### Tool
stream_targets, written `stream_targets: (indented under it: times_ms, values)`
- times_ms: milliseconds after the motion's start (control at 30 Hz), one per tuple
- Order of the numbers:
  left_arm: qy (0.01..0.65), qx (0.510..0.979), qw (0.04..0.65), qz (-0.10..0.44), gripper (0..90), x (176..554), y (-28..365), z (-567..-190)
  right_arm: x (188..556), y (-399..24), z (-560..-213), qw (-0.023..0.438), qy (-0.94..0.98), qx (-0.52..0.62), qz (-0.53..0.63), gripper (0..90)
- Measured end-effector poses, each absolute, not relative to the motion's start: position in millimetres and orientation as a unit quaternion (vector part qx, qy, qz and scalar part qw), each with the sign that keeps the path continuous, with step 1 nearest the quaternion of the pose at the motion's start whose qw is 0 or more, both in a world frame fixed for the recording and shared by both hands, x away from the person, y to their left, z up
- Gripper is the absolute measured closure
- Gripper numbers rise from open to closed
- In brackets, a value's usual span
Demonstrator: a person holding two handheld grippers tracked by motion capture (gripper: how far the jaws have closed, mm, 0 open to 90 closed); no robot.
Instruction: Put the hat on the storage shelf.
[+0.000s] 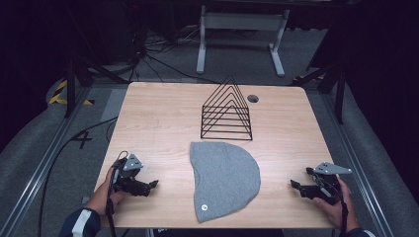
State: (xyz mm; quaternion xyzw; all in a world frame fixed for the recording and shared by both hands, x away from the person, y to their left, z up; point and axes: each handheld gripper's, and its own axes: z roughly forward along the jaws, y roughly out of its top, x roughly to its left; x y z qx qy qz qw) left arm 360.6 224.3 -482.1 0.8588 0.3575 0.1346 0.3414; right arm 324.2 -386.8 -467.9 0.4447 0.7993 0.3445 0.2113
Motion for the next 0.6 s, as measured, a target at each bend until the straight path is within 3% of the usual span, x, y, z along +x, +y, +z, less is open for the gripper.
stream_targets:
  times_ms: [600]
  values:
    - [0.362, 0.856, 0.343, 0.134, 0.4, 357.5, 225.5, -482.5, 322.9, -387.3, -467.9, 0.212, 0.8, 0.445, 0.343, 15.6]
